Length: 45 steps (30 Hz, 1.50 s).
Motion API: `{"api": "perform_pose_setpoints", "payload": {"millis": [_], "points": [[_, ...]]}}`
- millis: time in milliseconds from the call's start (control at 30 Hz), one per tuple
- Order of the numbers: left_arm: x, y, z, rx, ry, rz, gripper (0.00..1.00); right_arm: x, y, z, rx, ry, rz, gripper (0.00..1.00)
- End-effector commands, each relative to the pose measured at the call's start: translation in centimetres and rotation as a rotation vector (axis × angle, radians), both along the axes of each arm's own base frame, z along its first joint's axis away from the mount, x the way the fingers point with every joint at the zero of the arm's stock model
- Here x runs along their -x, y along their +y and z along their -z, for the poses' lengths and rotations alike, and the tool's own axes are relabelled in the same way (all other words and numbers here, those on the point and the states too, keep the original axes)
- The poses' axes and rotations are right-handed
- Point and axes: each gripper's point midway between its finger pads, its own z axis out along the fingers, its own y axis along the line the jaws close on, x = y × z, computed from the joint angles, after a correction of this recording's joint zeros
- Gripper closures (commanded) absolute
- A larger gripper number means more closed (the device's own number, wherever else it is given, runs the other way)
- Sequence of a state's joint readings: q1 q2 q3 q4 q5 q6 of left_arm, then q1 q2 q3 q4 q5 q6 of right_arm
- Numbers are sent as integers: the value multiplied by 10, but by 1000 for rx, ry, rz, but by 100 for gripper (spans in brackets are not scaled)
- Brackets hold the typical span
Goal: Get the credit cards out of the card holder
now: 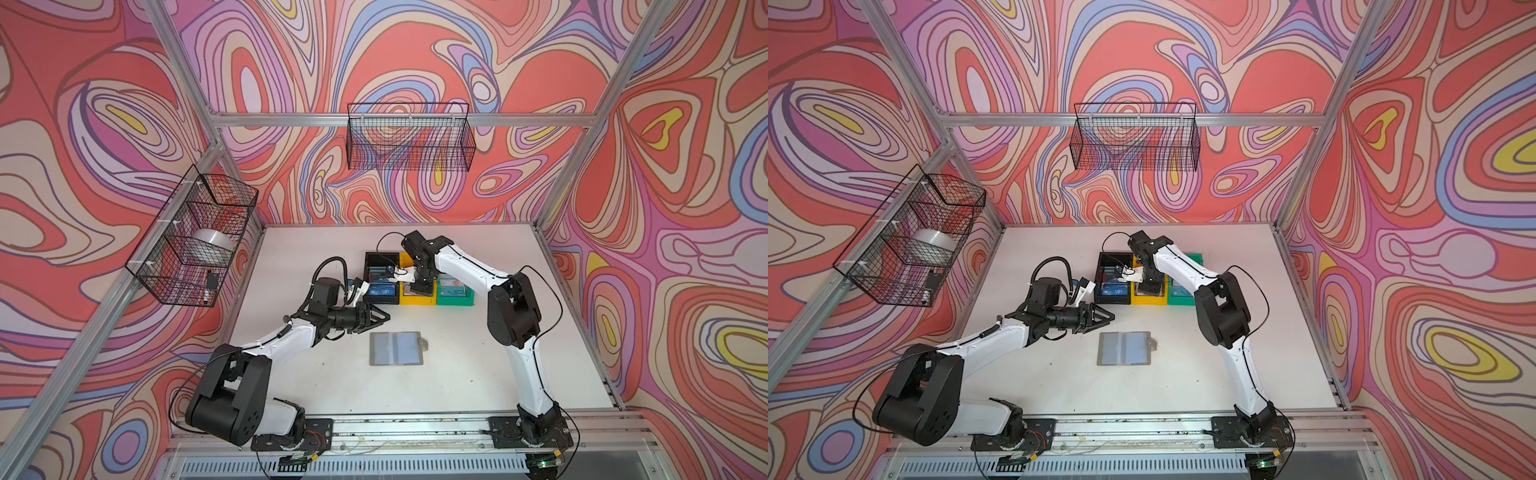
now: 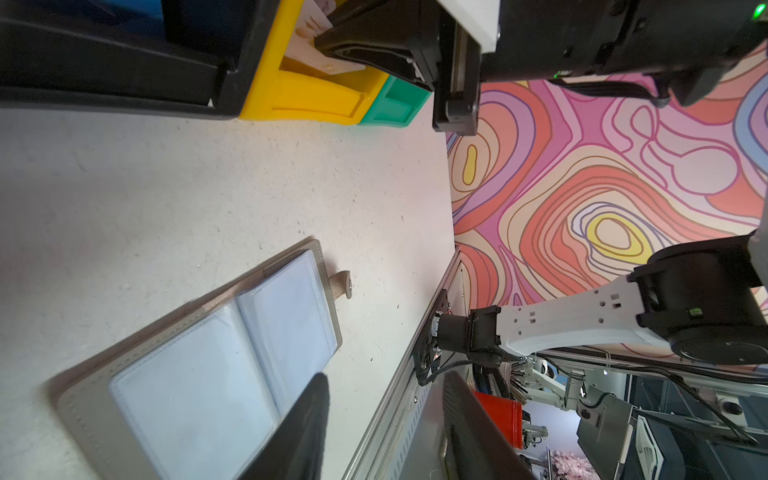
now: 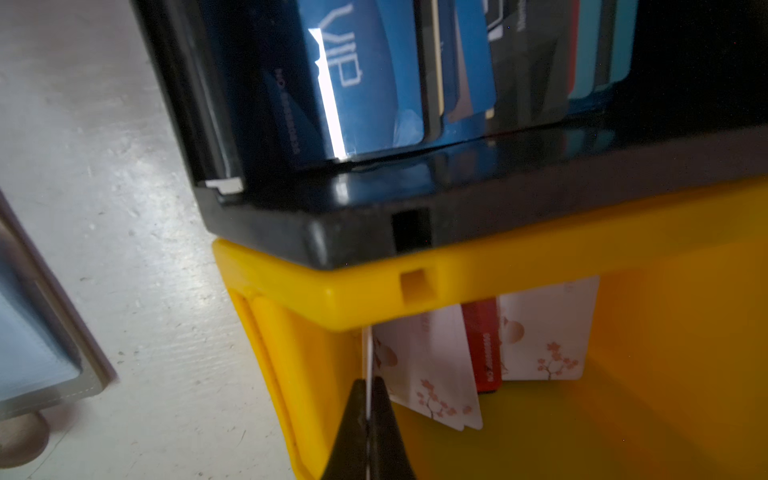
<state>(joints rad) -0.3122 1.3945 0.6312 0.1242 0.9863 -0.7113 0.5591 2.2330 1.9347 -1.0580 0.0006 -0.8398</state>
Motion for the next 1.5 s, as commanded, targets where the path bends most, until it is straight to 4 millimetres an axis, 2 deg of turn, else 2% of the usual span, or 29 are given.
{"api": "perform_pose_setpoints", "payload": {"millis": [0, 167, 333, 667, 1000, 1133, 1267, 1400, 1467], "points": [[-2, 2, -4, 5, -26, -9, 52, -3, 3, 9, -7, -15, -16, 100], [-2, 2, -3, 4, -24, -12, 52, -6, 4, 9, -12, -34, -6, 100], [-2, 2, -4, 6, -24, -13, 52, -13, 4, 5, -22, -77, 21, 94], [-1, 2, -2, 7, -20, -12, 52, -22, 7, -11, -63, -134, 59, 79], [-1, 2, -1, 7, -17, -14, 52, -35, 7, -32, -93, -233, 108, 57], [-1, 3, -1, 4, -17, -17, 53, -43, 9, -58, -154, -302, 156, 55], [1, 6, 6, -35, -6, -22, 52, -48, 10, -104, -339, -332, 276, 54], [4, 13, 15, -98, 5, -41, 51, -37, 1, -149, -619, -243, 436, 54], [4, 17, 18, -130, 4, -54, 51, -23, -3, -157, -725, -166, 481, 54]]}}
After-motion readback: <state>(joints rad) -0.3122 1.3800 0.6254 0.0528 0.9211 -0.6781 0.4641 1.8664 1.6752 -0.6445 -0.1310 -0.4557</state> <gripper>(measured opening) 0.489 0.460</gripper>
